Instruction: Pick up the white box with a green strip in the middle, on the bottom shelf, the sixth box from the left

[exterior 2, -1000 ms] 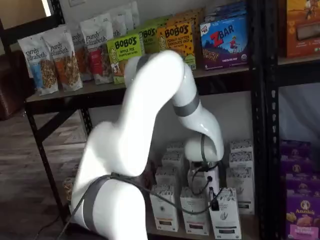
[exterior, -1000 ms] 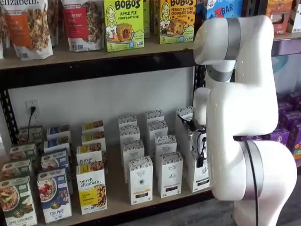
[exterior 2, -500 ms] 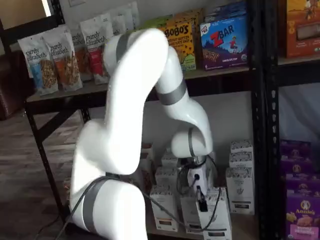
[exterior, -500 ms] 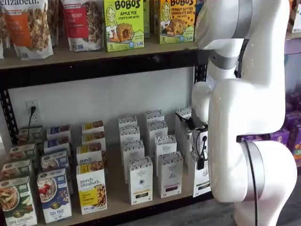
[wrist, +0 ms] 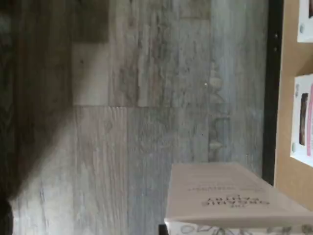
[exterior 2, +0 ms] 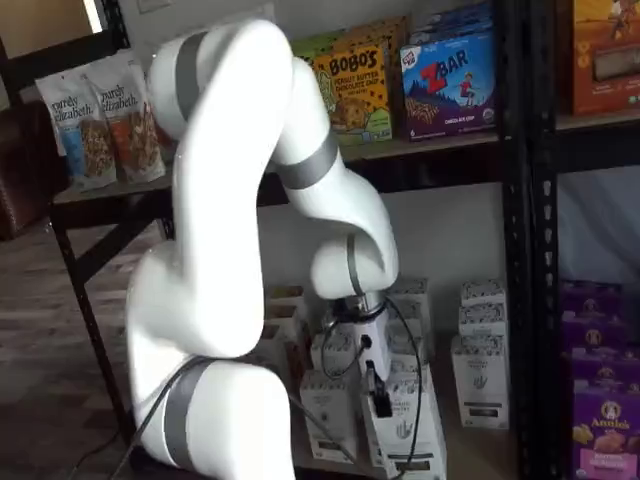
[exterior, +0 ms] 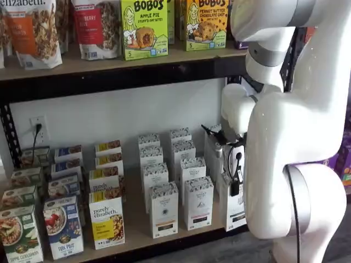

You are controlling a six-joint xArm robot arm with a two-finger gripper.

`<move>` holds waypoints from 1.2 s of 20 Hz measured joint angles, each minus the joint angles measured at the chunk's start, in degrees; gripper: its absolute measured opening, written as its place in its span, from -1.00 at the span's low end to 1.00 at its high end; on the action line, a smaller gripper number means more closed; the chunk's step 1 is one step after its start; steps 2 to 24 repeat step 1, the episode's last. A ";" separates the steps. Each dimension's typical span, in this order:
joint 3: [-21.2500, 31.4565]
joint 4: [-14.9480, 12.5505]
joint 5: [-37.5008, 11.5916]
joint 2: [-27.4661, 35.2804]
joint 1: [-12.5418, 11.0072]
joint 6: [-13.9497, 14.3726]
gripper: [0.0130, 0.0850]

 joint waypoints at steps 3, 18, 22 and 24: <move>0.91 0.81 0.38 -1.18 0.36 -0.43 0.00; 0.91 0.81 0.38 -1.18 0.36 -0.43 0.00; 0.91 0.81 0.38 -1.18 0.36 -0.43 0.00; 0.91 0.81 0.38 -1.18 0.36 -0.43 0.00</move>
